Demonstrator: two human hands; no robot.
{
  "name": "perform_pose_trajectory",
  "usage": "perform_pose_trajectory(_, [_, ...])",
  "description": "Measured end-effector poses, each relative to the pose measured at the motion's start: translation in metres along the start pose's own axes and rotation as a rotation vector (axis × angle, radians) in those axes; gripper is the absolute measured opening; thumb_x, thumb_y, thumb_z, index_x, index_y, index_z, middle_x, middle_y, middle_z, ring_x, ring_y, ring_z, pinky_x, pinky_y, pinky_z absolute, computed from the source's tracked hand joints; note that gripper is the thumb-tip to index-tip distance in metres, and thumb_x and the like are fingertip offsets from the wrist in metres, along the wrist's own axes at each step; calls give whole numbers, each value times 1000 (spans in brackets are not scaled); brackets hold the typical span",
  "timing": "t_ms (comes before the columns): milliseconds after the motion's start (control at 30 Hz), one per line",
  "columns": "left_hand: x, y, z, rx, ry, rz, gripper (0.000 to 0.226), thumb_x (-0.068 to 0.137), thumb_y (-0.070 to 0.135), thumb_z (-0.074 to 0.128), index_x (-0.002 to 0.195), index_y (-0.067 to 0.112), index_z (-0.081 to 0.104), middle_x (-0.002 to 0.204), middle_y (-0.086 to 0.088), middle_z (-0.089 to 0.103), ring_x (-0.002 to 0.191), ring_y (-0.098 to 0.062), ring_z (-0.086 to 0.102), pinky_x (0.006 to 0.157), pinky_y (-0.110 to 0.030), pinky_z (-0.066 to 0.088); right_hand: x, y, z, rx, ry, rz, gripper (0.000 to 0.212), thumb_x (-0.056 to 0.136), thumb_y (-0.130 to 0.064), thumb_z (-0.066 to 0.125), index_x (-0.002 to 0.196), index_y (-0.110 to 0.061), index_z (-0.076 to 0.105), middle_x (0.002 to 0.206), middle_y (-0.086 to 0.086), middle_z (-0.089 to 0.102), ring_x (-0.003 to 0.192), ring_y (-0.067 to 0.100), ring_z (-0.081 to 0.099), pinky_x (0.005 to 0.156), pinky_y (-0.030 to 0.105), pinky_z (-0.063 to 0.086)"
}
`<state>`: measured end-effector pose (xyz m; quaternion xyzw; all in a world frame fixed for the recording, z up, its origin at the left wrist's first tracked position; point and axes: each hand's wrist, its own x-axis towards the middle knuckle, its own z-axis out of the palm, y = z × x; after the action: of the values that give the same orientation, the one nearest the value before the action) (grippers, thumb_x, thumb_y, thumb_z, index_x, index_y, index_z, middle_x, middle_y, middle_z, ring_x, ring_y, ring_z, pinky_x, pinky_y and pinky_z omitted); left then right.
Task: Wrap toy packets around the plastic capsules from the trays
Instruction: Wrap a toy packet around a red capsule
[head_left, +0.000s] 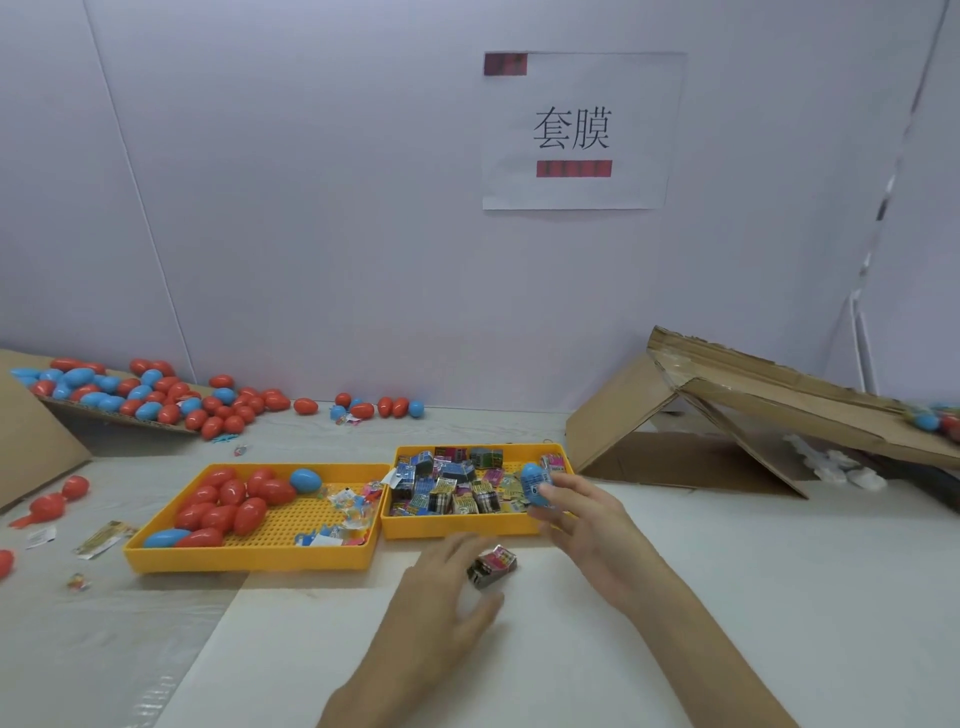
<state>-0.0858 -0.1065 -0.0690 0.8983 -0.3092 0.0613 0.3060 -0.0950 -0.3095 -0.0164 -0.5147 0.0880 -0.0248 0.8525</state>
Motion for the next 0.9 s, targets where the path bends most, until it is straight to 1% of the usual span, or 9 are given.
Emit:
perform_pose_trajectory(67, [2, -2, 3, 105, -130, 20, 51, 96, 46, 55, 145, 49, 39, 146, 36, 28, 138, 8, 27, 109, -20, 25, 4, -6, 5, -48, -59, 87, 42, 74, -15, 78, 113, -7, 63, 89, 9, 75, 76, 19, 73, 63, 25, 58])
perform_pose_trajectory(167, [4, -5, 3, 88, -151, 10, 46, 97, 43, 55, 139, 54, 41, 134, 48, 19, 136, 9, 29, 106, -19, 24, 22, -28, 16, -102, -126, 116, 39, 85, -14, 73, 120, -3, 62, 96, 12, 75, 79, 18, 73, 66, 24, 59])
perform_pose_trajectory(300, [8, -9, 3, 80, -176, 2, 44, 97, 40, 55, 137, 53, 43, 131, 48, 18, 136, 7, 32, 106, -20, 25, 54, -85, 3, 437, 50, -167, 38, 103, -23, 52, 134, -2, 55, 113, 16, 69, 98, 24, 70, 80, 32, 58])
perform_pose_trajectory(367, [9, -11, 5, 76, -177, -6, 44, 97, 39, 56, 137, 53, 44, 132, 47, 20, 136, 7, 32, 107, -20, 25, 61, -93, -12, 532, 132, -252, 42, 107, -34, 42, 139, -8, 49, 125, 17, 65, 109, 29, 66, 94, 39, 53])
perform_pose_trajectory(433, [9, -11, 4, 72, -167, -7, 44, 96, 38, 56, 137, 51, 46, 135, 44, 25, 135, 7, 33, 109, -21, 26, 64, -73, -23, 365, 150, -231, 39, 107, -34, 39, 137, -11, 51, 127, 16, 66, 106, 28, 67, 93, 40, 50])
perform_pose_trajectory(533, [9, -12, 5, 31, -132, -3, 38, 93, 32, 62, 129, 43, 58, 135, 33, 44, 129, 3, 42, 109, -24, 34, 55, -26, -30, -52, 117, -167, 26, 105, -19, 45, 119, -9, 64, 108, 16, 73, 82, 21, 71, 75, 32, 55])
perform_pose_trajectory(633, [7, -12, 4, -27, -40, -22, 24, 89, 24, 70, 111, 34, 68, 113, 25, 58, 113, -4, 55, 95, -14, 40, 44, 1, -32, -287, 118, -294, 28, 100, 3, 47, 97, -5, 74, 84, 18, 70, 65, 17, 64, 61, 22, 53])
perform_pose_trajectory(733, [3, -7, 2, -95, 49, -83, 35, 86, 18, 72, 111, 39, 61, 103, 27, 60, 100, 3, 58, 85, -5, 40, 34, 3, -30, -401, 88, -447, 32, 96, 11, 49, 88, -6, 75, 68, 11, 67, 56, 17, 57, 53, 22, 48])
perform_pose_trajectory(900, [-1, -1, 0, -308, 126, -149, 49, 84, 13, 74, 111, 46, 52, 89, 23, 69, 92, 2, 64, 79, -14, 50, 16, 6, -14, -711, -133, -515, 28, 90, 7, 64, 82, -18, 76, 71, 4, 70, 58, 16, 59, 57, 26, 49])
